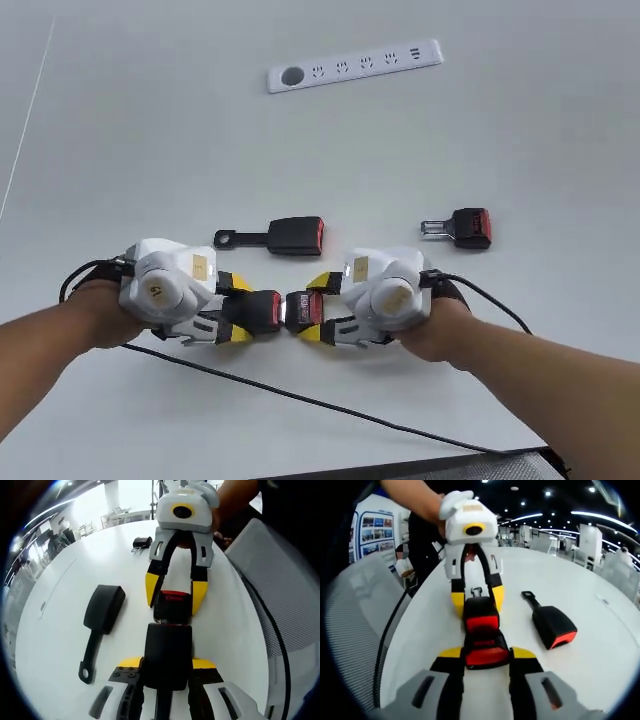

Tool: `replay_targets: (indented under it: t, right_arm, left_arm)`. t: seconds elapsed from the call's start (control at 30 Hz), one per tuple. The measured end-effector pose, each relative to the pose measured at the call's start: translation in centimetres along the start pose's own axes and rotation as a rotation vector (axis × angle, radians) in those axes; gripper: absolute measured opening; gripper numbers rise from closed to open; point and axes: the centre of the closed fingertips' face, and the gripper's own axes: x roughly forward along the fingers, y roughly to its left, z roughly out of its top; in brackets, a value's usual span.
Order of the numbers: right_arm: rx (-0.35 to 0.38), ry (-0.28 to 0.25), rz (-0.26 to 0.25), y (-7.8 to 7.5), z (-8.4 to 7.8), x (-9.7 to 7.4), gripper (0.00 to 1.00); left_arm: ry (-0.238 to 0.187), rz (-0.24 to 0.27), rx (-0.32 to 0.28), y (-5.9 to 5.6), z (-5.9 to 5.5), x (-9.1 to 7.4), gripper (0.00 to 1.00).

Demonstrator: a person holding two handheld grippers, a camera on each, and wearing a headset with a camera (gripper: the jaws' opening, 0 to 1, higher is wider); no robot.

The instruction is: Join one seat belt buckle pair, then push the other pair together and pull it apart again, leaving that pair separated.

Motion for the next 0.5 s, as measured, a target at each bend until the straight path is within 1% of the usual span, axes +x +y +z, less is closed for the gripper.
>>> replay_targets:
  t: [0.03, 0.13, 0.17, 0.23, 0.43, 0.47, 0.5]
  right_arm:
    - [0.009, -0.006, 0.005, -0.08, 0.01, -0.02, 0.33]
    - [0.003, -0.017, 0.003, 0.11, -0.09, -0.21, 0.33]
    - [0.01, -0.029, 0.001, 0.14, -0.14, -0.25, 0.33]
    - [-0.002, -0.035, -0.006, 0.24, -0.05, -0.29, 0.33]
    - [-0.016, -0.039, -0.011, 0.27, -0.05, -0.36, 0.33]
    - [-0.036, -0.037, -0.014, 0.29, -0.05, -0.38, 0.33]
    - [-0.032, -0.035, -0.012, 0.28, -0.03, -0.36, 0.33]
  left_arm:
    - [-0.008, -0.001, -0.003, -0.08, 0.15, -0.02, 0.34]
    - [-0.027, -0.001, -0.011, -0.15, 0.23, 0.04, 0.34]
    - [-0.036, -0.001, -0.016, -0.19, 0.29, 0.02, 0.34]
    - [-0.041, -0.003, -0.011, -0.21, 0.31, 0.03, 0.34]
    - [-0.062, -0.012, -0.014, -0.12, 0.36, 0.08, 0.34]
    - [-0.065, -0.012, -0.013, -0.11, 0.37, 0.09, 0.34]
    - [-0.068, -0.014, -0.018, -0.1, 0.4, 0.09, 0.34]
